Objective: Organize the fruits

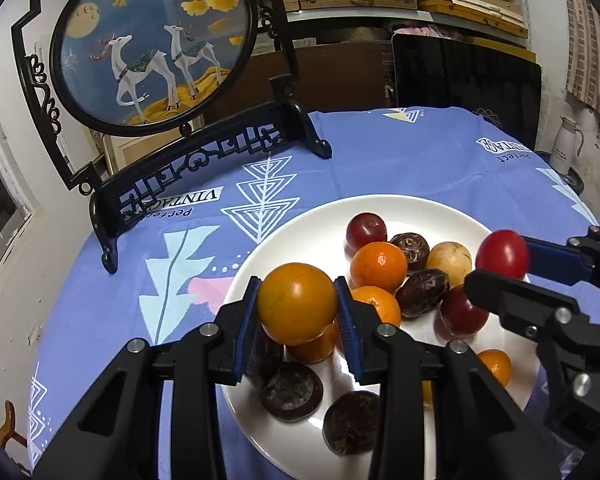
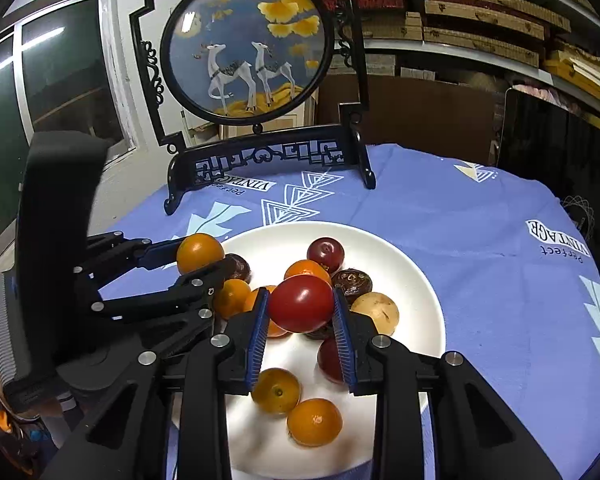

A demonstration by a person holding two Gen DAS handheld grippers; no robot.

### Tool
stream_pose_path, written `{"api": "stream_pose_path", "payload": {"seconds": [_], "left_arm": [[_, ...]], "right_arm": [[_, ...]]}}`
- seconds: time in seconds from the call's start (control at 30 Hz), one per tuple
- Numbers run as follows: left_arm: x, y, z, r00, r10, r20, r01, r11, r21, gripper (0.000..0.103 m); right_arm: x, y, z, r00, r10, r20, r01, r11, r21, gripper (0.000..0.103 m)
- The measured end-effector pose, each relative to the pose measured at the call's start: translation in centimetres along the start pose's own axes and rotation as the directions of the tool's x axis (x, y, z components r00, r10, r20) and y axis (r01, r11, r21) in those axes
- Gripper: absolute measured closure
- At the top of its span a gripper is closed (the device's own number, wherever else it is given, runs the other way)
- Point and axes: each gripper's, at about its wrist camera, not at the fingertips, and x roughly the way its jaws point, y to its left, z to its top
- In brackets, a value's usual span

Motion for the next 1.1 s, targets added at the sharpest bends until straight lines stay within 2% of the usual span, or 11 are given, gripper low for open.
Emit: {"api": "stream_pose_path", "payload": {"seconds": [0.3,0.33,0.37,0.4,0.47,0.5,0.53,0.63,0.8,0.97,1.1], "left_arm": [[1.1,-0.1,-0.2,1.000,-0.005,-0.023,0.005,1.000,0.007,0.067],[1.1,-0.1,-0.2,1.000,-0.007,-0.026,0.007,1.000,0.006,0.067],[1.2,-0.1,-0.3,1.000,-0.012,-0.029,0.012,1.000,0.008,0.067],[1.1,-0.2,-0.5,1.000,-0.013,-0.027,0.013,1.000,0.015,0.066],[0.6,-0.2,-0.6,1.000,0.007,0.000,-0.007,1.000,0.027,0.051],[0.2,-0.2,-0.6,0.999,0.025,0.024,-0.026,0.999,0.029,0.034],[-0.6,-0.2,-0.8,0.997,0.049,0.066,-0.051,0.998,0.028,0.021],[-2.7,-0.1,-1.2,0.985,0.085,0.149,-0.089,0.996,0.022,0.006],[-4.7,0.2,-2.2,0.979,0.081,0.187,-0.082,0.997,-0.005,0.006],[-5.4,0.8,-3.5,0.975,0.047,0.219,-0.029,0.996,-0.083,0.006],[-5.5,0.8,-3.8,0.968,0.057,0.246,-0.037,0.996,-0.084,0.006]], "right_arm": [[0.9,-0.1,0.5,1.000,-0.002,-0.001,0.002,1.000,0.000,0.071],[0.8,-0.1,0.6,1.000,-0.007,0.011,0.007,1.000,0.002,0.066],[0.7,-0.2,0.6,1.000,-0.007,0.022,0.007,1.000,0.006,0.039],[0.5,-0.3,0.5,0.999,-0.016,0.037,0.015,1.000,0.015,0.029],[-0.5,-0.6,0.2,0.995,-0.046,0.091,0.043,0.998,0.037,0.025],[-0.7,-0.7,0.2,0.995,-0.040,0.094,0.036,0.999,0.039,0.025],[-1.0,-0.9,0.0,0.994,-0.036,0.098,0.032,0.998,0.047,0.024],[-2.7,-1.5,-0.9,0.988,-0.041,0.147,0.027,0.995,0.096,0.013],[-4.6,-3.1,-3.7,0.982,0.008,0.187,-0.048,0.976,0.211,0.010],[-5.4,-3.0,-5.9,0.978,-0.064,0.196,0.023,0.979,0.202,0.010],[-5.8,-1.3,-6.3,0.964,-0.111,0.241,0.086,0.990,0.111,0.010]]}}
